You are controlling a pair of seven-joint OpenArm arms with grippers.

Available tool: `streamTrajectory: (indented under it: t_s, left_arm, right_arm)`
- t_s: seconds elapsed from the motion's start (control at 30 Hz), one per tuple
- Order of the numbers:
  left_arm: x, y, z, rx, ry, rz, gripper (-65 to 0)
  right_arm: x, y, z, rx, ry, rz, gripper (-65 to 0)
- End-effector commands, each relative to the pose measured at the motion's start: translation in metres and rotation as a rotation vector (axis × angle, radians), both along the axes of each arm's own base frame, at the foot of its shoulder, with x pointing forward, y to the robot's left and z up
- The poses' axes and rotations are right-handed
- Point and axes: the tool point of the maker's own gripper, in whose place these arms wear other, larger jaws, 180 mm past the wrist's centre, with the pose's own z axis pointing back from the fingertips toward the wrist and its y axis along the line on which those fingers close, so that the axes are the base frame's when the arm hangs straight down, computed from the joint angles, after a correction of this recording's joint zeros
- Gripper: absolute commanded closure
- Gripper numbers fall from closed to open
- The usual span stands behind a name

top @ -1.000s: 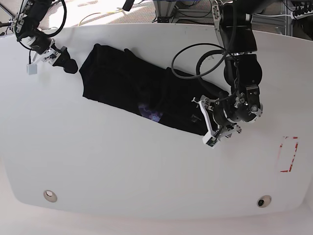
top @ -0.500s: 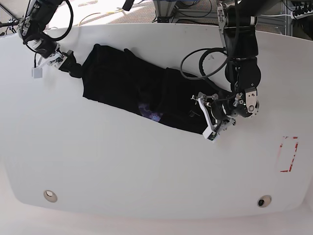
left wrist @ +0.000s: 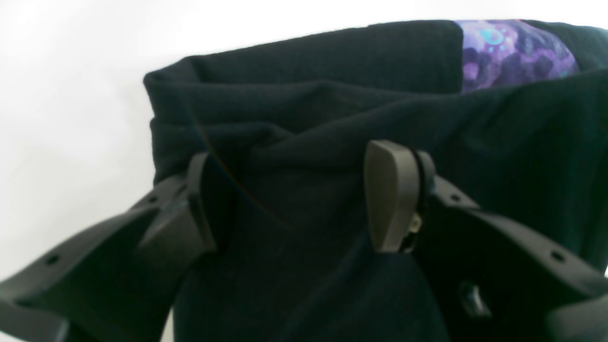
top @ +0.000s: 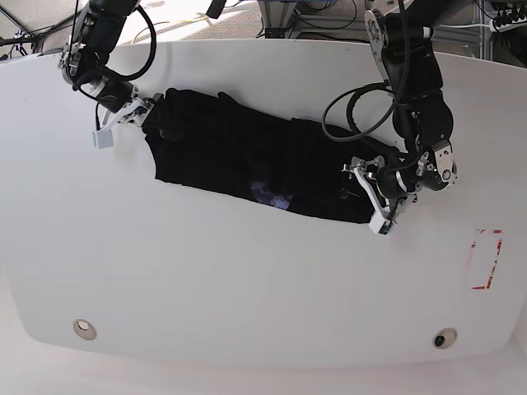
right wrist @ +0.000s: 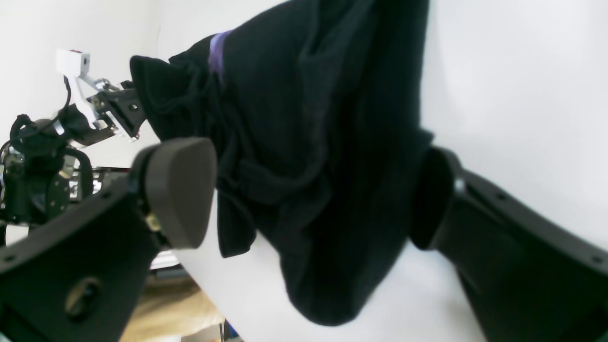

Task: Fold the T-shirt properly
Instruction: 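Grasp both ends of the folded shirt with both grippers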

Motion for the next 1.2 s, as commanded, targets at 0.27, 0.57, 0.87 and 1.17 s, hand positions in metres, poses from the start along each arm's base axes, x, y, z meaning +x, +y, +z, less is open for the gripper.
streamTrajectory:
  t_s: [0.27,0.57,0.87,1.17]
  left_arm:
    - [-0.044,0.016,-0.035,0.084,0.160,-0.002,-38.5]
    - [-0.055,0.017,-0.042,0.087,0.188,-0.005,-38.5]
    - [-0.054,0.017,-0.041,0.088,0.185,-0.005,-38.5]
    - [-0.054,0.001,-0.042,0.062,0.188,-0.014,-38.5]
  right_arm:
    - [0.025,0.028,0.014,-0.010,0.002,0.085,-57.4]
    - [0.063,0.018,0.021,-0.159,-0.034,0.102,-57.4]
    - [0.072,0.023,0.019,-0.196,-0.030,0.111,-34.4]
    - [0.071,0.040,0.018,-0.183,-0.028,0.146,0.0]
